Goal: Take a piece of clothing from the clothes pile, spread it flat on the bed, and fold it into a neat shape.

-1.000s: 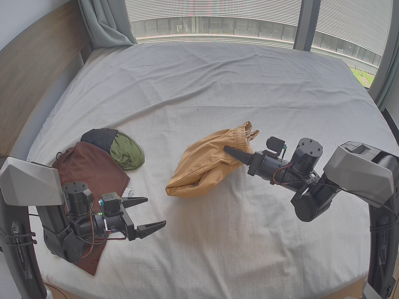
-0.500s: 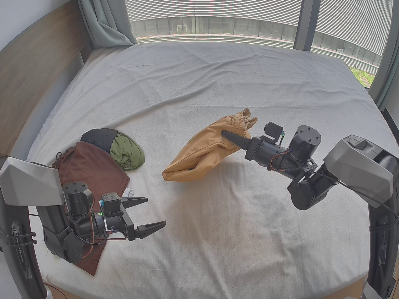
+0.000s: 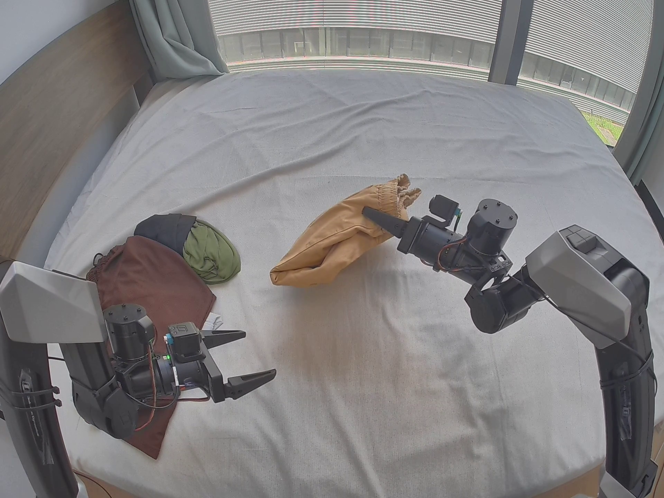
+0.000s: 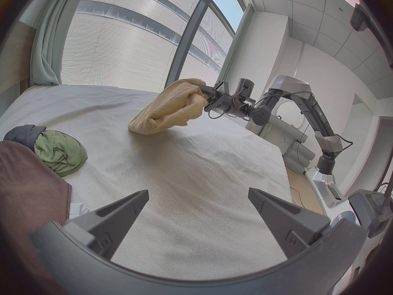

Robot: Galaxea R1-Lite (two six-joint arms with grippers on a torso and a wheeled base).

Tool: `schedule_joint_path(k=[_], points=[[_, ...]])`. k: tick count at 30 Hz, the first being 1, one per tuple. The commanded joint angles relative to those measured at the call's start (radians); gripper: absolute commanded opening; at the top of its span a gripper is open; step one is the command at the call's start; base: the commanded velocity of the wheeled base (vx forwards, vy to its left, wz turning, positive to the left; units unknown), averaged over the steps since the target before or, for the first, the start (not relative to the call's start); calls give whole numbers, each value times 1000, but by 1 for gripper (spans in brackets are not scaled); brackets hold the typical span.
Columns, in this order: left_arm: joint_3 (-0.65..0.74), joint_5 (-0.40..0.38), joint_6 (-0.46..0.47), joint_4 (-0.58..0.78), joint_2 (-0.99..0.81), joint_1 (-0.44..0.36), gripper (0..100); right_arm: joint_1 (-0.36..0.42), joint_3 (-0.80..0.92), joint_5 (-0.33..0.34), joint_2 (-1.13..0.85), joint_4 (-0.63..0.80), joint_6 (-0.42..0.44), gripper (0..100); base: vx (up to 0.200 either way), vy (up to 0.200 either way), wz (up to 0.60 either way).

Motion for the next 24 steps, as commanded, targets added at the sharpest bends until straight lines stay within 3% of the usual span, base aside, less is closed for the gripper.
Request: schedule_joint_path(k=[1, 12, 24], points=[[1, 0, 0, -1, 4, -1, 100, -15, -16, 0, 57, 1, 0, 0, 0, 0, 0], [1, 0, 0, -1, 4, -1, 100, -26, -22, 0, 54, 2, 0, 0, 0, 0, 0], [7, 0, 0, -1, 7, -4, 100, -27, -175, 1, 57, 51, 0, 0, 0, 0, 0]])
